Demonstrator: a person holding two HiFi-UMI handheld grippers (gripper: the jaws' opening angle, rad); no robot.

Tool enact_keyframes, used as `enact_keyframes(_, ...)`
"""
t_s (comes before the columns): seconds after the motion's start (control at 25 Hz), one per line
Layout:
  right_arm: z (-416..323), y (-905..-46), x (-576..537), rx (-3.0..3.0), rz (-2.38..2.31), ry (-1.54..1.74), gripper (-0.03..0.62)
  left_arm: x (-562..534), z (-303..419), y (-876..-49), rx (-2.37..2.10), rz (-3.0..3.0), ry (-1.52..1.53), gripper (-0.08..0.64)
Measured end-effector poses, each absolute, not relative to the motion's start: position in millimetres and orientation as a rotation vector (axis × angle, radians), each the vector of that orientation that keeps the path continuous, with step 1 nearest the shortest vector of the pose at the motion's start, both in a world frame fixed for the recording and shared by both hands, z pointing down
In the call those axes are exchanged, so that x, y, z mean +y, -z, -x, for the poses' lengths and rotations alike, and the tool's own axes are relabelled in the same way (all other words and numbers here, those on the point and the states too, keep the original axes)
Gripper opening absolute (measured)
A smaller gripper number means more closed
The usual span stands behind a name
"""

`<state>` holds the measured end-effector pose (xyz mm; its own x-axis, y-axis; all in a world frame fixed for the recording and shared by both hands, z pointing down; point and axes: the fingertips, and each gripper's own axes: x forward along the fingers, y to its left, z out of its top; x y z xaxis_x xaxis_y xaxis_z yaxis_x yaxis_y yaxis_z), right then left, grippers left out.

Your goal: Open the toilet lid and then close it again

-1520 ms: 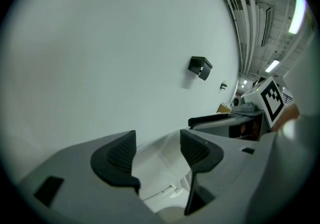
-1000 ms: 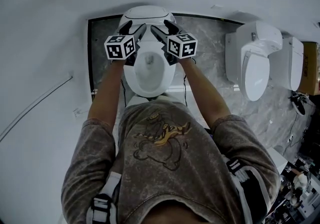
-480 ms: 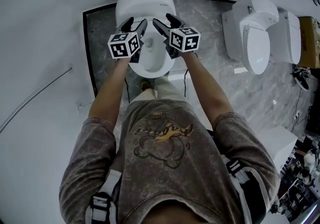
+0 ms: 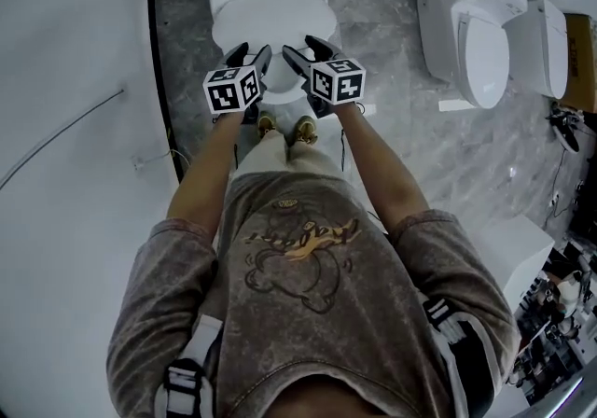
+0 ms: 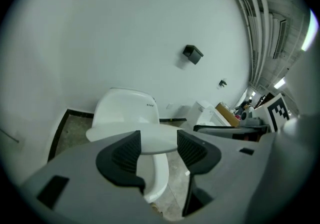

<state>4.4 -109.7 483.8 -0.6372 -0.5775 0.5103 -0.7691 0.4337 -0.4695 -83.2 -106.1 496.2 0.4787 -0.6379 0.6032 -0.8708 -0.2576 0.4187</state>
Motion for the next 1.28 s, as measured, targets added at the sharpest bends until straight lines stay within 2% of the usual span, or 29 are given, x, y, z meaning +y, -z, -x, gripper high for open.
enact_keyframes(0.16,-7,-526,-58,-2.348,-1.110,-1.052,0.284,-55,78,-540,-1.222,-1.923,-0.490,0.229)
enact_keyframes(0.88,-8,-732,31,-2.129,-1.039,-1.191,0.277,40,70,-746,-1.101,-1.735,-0.616,0.230)
enact_keyframes(1.2,-9,-804,35,-2.108,-1.081,-1.144,0.249,45,71,-812,-1.094,-1.737,-0.681,0.229)
enact_keyframes(1.28,-13,-808,31,-2.119,-1.127,-1.130,0.195,43,72,-815,-1.117,-1.765,-0.676,0.213)
